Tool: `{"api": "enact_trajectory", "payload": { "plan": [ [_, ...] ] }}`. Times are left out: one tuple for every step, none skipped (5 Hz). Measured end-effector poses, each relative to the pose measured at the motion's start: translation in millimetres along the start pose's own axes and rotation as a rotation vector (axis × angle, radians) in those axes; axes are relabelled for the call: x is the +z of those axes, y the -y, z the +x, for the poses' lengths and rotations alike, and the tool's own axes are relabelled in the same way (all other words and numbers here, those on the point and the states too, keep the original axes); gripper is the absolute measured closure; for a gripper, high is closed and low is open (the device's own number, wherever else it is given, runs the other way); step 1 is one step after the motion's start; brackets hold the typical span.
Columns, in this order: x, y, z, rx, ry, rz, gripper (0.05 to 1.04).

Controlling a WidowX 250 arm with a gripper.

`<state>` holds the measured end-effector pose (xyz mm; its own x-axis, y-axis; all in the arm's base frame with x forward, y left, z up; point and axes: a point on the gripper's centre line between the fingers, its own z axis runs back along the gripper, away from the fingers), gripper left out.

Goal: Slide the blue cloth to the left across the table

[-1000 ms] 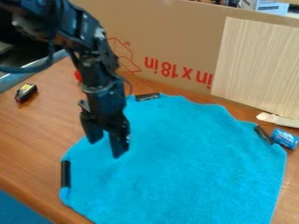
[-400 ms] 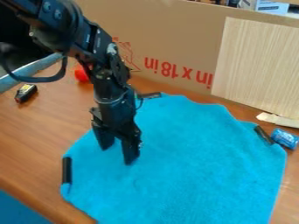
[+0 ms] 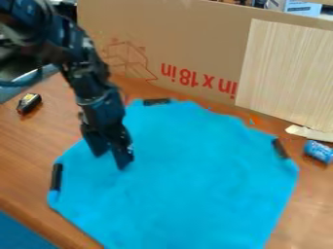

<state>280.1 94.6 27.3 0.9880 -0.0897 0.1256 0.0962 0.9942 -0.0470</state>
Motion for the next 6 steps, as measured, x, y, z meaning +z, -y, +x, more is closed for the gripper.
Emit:
{"api": "enact_trajectory", "payload": {
  "plan": [
    [1,-18,5,0.043,-0.016,-0.009,0.084],
    [2,-33,9,0.078,-0.013,-0.009,0.084],
    [4,-46,8,0.120,-0.009,-0.012,0.084],
    [6,-57,0,0.152,-0.007,-0.025,0.084],
    [8,-66,-11,0.176,-0.013,-0.053,0.084],
    [10,-68,-17,0.177,-0.023,-0.077,0.084]
  ]
}}
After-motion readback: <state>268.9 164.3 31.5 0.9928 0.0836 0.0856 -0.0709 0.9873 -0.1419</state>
